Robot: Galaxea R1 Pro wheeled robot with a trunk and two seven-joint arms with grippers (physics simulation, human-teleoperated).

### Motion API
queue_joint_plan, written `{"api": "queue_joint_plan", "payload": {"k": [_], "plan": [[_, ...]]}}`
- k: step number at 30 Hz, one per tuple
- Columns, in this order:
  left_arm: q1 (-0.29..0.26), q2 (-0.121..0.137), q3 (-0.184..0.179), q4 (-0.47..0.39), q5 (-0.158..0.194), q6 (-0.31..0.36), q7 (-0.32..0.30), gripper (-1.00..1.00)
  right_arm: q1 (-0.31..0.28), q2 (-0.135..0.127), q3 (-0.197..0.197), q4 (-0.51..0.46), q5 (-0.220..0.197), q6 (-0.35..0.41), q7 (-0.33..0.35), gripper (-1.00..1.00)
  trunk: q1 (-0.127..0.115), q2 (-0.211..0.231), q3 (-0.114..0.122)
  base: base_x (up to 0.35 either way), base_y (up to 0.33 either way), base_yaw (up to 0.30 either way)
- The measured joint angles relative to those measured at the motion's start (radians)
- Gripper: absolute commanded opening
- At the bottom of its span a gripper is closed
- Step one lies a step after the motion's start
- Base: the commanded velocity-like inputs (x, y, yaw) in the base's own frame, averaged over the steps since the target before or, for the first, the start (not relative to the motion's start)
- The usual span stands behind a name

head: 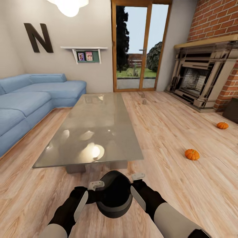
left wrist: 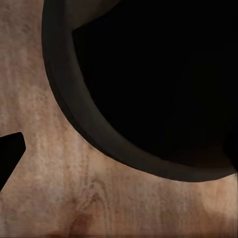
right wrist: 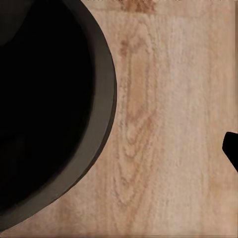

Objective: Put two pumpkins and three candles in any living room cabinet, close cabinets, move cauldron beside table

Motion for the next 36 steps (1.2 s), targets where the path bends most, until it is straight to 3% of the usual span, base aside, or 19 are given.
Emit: {"api": "queue_joint_plan", "payload": {"k": [9, 11, 15, 28, 36], "plan": [[0.0, 0.001, 0.004, -0.001, 0.0, 0.0, 0.0, 1.0, 0.0, 0.0, 0.0, 0.0, 0.0, 0.0, 0.003, 1.0, -0.004, 0.002, 0.035, -0.074, 0.0, 0.0], [0.0, 0.001, 0.031, -0.001, 0.0, 0.0, 0.0, 1.0, 0.0, 0.0, 0.0, 0.0, 0.0, 0.0, 0.003, 1.0, -0.005, 0.003, 0.043, -0.171, 0.0, 0.0], [0.0, 0.002, 0.047, -0.002, 0.0, 0.0, 0.0, 1.0, 0.0, 0.0, 0.0, 0.0, 0.0, 0.0, 0.003, 1.0, -0.007, 0.004, 0.058, -0.071, 0.0, 0.0], [0.0, 0.002, 0.05, -0.002, 0.0, 0.0, 0.0, 1.0, 0.0, 0.0, 0.0, 0.0, 0.0, 0.0, 0.003, 1.0, -0.013, 0.007, 0.108, -0.088, 0.0, 0.0], [0.0, 0.002, 0.05, -0.006, 0.0, 0.0, 0.001, 1.0, 0.0, 0.0, 0.0, 0.0, 0.0, 0.0, 0.003, 1.0, -0.016, 0.008, 0.139, -0.28, 0.036, 0.0]]}}
